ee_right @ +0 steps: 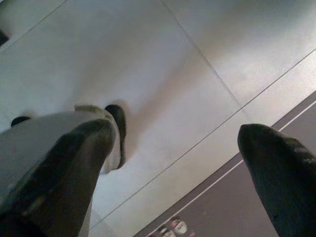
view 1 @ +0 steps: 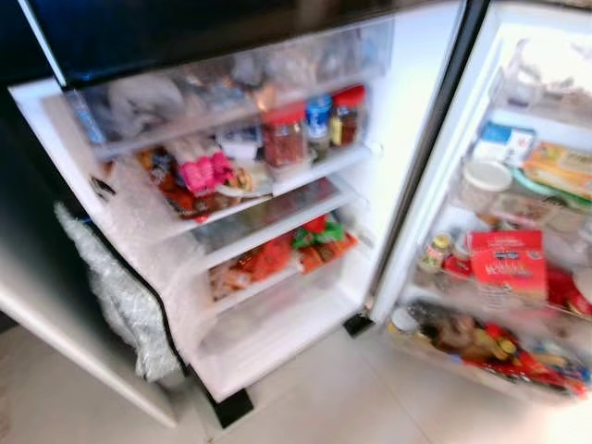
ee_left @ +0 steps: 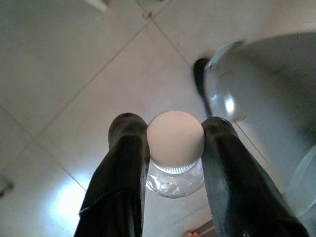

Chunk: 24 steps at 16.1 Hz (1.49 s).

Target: Restocking fridge

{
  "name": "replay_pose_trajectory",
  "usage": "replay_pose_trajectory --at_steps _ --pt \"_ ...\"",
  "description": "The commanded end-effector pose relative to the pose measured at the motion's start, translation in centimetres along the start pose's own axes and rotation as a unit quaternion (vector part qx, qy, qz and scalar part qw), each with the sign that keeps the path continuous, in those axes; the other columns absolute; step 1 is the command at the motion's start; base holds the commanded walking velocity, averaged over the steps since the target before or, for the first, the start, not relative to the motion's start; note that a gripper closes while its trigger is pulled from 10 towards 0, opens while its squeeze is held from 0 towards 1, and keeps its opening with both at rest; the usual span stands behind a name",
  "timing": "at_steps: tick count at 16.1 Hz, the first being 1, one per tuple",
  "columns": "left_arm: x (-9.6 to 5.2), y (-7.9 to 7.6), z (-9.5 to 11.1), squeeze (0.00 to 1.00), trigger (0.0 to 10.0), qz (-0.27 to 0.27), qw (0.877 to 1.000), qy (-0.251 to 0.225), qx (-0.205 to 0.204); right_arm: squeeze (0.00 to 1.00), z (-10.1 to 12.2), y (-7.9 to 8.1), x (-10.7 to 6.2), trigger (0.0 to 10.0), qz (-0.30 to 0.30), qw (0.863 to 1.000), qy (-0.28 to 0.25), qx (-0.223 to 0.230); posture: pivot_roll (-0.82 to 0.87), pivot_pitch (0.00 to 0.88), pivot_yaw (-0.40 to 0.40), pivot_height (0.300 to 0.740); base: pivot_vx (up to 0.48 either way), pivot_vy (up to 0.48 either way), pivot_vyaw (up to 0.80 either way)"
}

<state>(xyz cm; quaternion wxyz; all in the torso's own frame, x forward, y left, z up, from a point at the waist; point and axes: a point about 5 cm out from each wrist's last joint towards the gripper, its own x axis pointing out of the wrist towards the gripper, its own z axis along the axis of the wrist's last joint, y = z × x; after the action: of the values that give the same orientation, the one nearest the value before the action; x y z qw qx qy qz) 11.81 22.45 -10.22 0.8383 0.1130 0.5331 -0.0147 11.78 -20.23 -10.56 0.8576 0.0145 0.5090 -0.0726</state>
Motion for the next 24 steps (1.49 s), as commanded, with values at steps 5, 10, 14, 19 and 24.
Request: replay_pose_trajectory --at_steps 5,10,14,19,24 --pt "-0.23 0.18 -1.3 0.0 10.0 0.0 1.0 0.023 -0.002 0.0 -1.04 0.82 -0.15 10.0 0.014 1.0 0.017 0.0 -0.01 0.114 -0.004 0.74 0.0 -0.255 0.48" --pt "-0.22 0.13 -1.28 0.0 10.0 0.0 1.0 0.022 -0.004 0.0 -0.78 0.78 -0.12 10.0 0.026 0.999 0.013 -0.031 -0.01 0.116 -0.008 0.74 0.0 -0.254 0.32" --pt "-0.22 0.15 -1.27 0.0 10.0 0.0 1.0 0.022 -0.005 0.0 -0.75 0.89 -0.13 10.0 0.03 0.999 0.008 -0.017 -0.01 0.117 -0.008 0.74 0.0 -0.255 0.2" --pt "-0.22 0.14 -1.27 0.0 10.0 0.0 1.0 0.022 -0.005 0.0 -0.74 0.83 -0.14 10.0 0.026 0.999 0.006 -0.017 -0.01 0.117 -0.008 0.74 0.0 -0.255 0.0" --pt "-0.22 0.1 -1.26 0.0 10.0 0.002 1.0 0.022 -0.002 0.0 -0.84 0.69 -0.14 10.0 0.023 1.0 0.012 -0.018 -0.01 0.119 -0.011 0.74 0.0 -0.256 0.0"
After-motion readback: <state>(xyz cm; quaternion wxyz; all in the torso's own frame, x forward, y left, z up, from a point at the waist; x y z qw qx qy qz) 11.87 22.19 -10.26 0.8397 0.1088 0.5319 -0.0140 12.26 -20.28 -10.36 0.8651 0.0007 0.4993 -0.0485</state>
